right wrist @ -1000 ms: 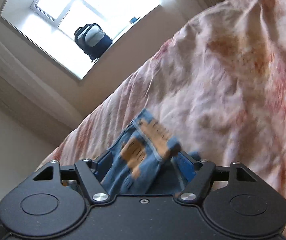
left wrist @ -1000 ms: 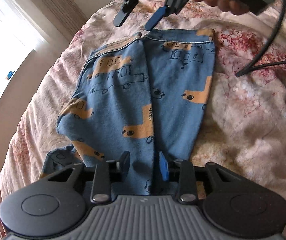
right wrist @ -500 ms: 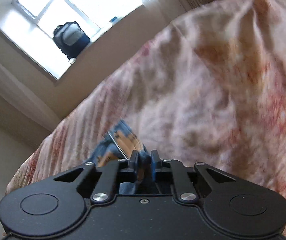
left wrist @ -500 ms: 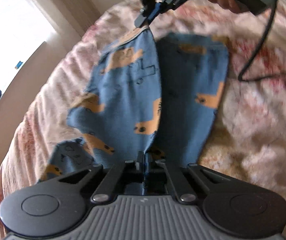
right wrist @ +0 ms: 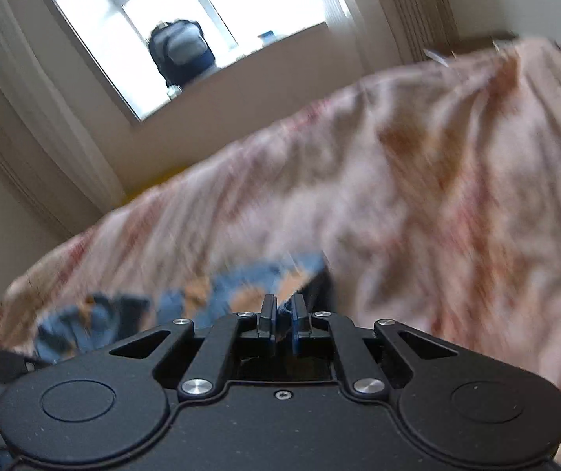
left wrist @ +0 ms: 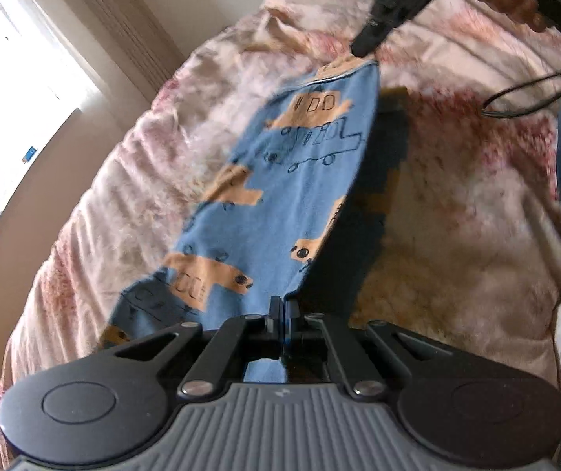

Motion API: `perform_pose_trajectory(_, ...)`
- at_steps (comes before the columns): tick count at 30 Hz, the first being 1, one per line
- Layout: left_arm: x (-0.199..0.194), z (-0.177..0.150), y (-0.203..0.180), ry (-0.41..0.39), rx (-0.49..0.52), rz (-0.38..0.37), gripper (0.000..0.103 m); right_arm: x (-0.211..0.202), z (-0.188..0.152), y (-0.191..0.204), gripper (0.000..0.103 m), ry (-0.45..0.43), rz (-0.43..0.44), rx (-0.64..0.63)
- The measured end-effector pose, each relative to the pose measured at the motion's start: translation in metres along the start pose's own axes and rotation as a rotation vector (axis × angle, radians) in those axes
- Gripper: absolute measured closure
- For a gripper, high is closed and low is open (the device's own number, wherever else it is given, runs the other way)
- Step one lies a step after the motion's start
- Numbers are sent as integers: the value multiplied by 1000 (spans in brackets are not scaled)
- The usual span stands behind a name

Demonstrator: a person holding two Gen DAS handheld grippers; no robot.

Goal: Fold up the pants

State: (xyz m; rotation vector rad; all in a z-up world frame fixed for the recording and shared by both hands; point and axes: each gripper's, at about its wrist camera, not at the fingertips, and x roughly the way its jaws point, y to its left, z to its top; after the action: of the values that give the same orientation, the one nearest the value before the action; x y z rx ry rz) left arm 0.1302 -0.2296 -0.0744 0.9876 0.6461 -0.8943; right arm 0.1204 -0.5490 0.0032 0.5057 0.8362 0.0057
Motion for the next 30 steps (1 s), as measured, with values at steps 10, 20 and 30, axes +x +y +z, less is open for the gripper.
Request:
perform_pose_trajectory(10, 4, -4, -11, 53, 37, -47, 103, 3, -32, -16, 96, 2, 11, -19)
perform_pose_trajectory(20, 8, 7, 29, 16, -125, -163, 31, -13, -49, -28, 46, -32, 57, -66)
perform_pose_trajectory(30, 70, 127, 77, -250, -236, -278, 2, -6, -48, -43, 1, -78, 262, -118)
